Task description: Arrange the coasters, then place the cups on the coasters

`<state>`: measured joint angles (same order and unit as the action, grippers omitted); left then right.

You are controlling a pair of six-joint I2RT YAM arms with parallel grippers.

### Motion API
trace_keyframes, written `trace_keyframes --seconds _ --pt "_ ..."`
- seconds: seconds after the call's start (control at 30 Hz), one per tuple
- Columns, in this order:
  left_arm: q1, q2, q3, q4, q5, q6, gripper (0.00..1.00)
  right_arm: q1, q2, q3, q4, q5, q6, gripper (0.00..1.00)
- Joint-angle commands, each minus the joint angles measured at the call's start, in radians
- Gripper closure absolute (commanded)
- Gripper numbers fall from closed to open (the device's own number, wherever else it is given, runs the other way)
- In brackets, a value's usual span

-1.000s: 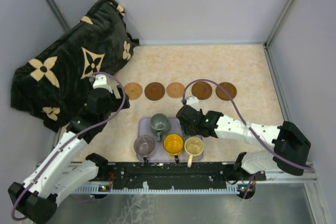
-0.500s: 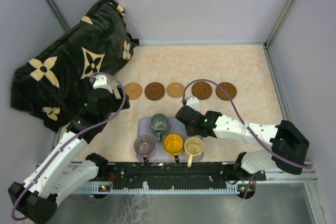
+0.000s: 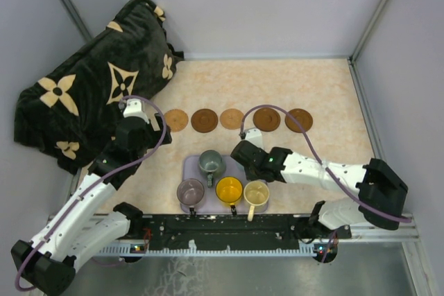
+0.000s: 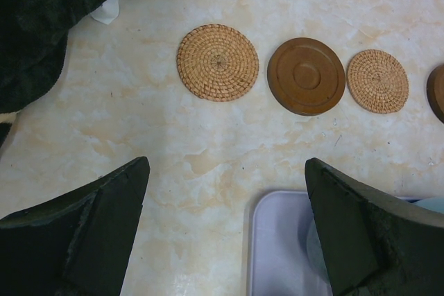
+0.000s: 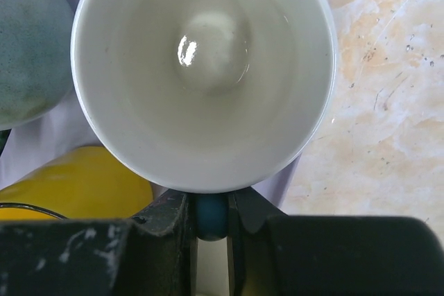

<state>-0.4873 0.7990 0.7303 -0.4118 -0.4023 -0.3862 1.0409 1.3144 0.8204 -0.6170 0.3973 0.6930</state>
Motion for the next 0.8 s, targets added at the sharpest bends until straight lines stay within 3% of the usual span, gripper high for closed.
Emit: trace_keyframes --seconds 0.0,0.43,0.77 --pt "0.003 -0.002 -0.002 0.015 0.007 0.002 0.01 -0.004 -0.049 0.027 0.022 0.132 0.023 1.00" --pt "0.003 -0.018 -0.010 0.027 0.009 0.002 0.01 -0.027 -0.201 0.079 0.026 0.438 -0.033 1.00" --pt "0.002 -0.004 -0.007 0.030 0.013 0.008 0.01 -0.380 -0.246 -0.039 0.316 0.315 -0.282 1.00"
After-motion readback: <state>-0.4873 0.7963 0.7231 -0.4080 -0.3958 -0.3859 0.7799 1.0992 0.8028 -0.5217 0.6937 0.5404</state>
